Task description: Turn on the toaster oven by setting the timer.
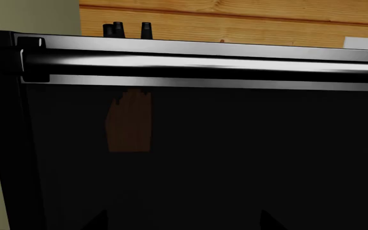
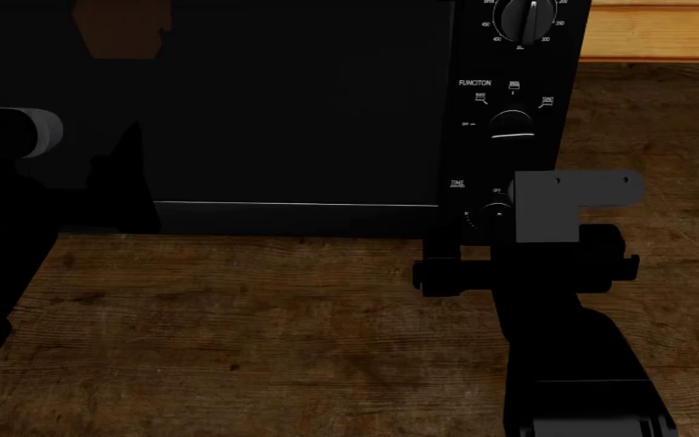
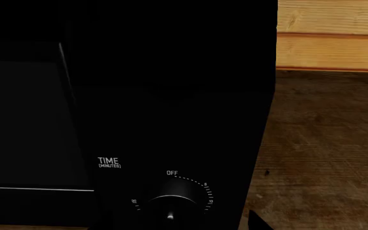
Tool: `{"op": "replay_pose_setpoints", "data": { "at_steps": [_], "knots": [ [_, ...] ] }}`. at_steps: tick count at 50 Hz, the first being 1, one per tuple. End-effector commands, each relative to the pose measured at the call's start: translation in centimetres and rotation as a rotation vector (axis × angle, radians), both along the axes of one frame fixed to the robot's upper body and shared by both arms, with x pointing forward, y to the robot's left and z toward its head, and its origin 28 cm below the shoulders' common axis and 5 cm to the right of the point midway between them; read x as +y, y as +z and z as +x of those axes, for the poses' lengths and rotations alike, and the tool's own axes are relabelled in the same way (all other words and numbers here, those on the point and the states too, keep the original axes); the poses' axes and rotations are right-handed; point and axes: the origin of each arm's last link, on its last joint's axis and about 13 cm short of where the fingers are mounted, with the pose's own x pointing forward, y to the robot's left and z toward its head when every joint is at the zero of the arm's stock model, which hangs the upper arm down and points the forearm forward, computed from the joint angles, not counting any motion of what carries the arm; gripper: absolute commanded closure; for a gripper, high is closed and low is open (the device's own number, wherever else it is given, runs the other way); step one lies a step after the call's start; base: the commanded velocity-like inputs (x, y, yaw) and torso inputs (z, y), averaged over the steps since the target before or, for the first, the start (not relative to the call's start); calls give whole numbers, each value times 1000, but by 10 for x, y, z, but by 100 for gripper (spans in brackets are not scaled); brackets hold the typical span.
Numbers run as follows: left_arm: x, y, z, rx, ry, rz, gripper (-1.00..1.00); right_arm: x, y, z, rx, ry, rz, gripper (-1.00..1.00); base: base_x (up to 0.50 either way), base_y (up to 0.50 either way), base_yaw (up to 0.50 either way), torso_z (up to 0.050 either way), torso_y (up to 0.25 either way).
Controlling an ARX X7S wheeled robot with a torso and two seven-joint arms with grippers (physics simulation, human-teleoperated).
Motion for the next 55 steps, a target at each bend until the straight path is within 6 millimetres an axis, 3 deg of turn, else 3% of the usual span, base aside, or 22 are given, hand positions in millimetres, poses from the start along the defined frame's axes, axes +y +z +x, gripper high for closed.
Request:
{"op": "replay_pose_setpoints", "data": {
  "at_steps": [1,14,15,31,40,55],
  "knots": [
    [1,-2,2,3,4,0,-100,0,-6,8,21,3,6,-100,0,0,0,0,0],
    [1,-1,0,2,4,-3,-100,4,-6,8,23,14,23,-100,0,0,0,0,0],
    [1,-1,0,2,3,-3,-100,4,-6,7,24,13,27,100,0,0,0,0,0],
    [2,-2,1,4,6,-6,-100,5,-3,8,14,12,70,100,28,0,11,0,1],
    [1,0,0,2,2,-5,-100,9,15,7,-59,7,266,100,19,0,12,0,0],
    [1,0,0,0,1,-4,-100,9,22,7,-92,-7,506,100,5,0,4,0,0]
  ]
}}
